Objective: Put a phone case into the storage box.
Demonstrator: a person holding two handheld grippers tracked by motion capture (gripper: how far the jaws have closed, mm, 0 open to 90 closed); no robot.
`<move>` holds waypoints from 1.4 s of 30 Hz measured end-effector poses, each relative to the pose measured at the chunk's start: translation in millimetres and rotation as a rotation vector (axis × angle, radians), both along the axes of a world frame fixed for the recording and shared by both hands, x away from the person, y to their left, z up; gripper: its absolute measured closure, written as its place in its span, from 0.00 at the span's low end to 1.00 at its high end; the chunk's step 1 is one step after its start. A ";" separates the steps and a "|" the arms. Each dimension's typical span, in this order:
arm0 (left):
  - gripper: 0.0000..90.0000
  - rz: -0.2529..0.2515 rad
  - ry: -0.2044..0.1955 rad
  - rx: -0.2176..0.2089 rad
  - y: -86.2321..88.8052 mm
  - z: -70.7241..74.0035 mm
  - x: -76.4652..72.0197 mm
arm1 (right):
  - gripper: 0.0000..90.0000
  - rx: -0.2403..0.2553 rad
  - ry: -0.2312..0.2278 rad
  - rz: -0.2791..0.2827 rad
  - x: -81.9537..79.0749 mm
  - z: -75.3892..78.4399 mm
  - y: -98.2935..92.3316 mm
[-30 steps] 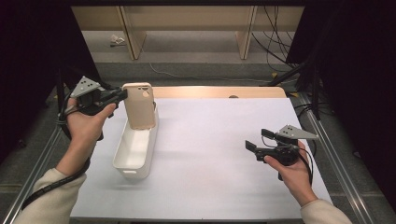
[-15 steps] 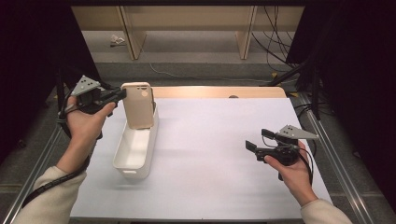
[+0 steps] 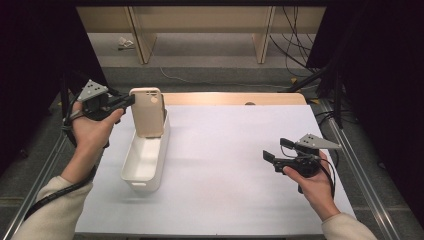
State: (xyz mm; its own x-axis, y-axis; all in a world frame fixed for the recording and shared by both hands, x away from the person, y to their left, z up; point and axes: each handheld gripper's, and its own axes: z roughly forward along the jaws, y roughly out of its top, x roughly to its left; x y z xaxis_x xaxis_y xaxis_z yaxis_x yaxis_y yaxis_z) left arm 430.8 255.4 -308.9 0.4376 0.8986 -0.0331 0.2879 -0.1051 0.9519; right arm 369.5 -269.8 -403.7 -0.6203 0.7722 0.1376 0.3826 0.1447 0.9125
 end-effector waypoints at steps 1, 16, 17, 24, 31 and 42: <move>0.93 0.000 0.000 0.001 -0.2 0.1 0.4 | 0.18 0.000 0.000 0.000 0.0 0.0 0.0; 0.93 0.011 -0.001 0.018 0.2 0.3 8.4 | 0.18 0.002 0.001 0.000 0.2 -0.1 -0.3; 0.93 0.013 -0.001 0.018 0.3 0.1 9.2 | 0.18 0.001 0.001 0.000 0.1 0.0 -0.4; 0.93 0.020 0.007 0.020 2.1 -3.2 13.5 | 0.18 0.002 0.001 -0.001 0.1 0.1 -0.5; 0.93 0.031 0.013 0.024 3.8 -6.1 18.3 | 0.18 0.001 0.002 -0.002 0.1 0.1 -0.6; 0.93 0.036 0.017 0.033 3.2 -7.9 23.4 | 0.18 0.002 0.001 -0.002 0.1 0.1 -0.7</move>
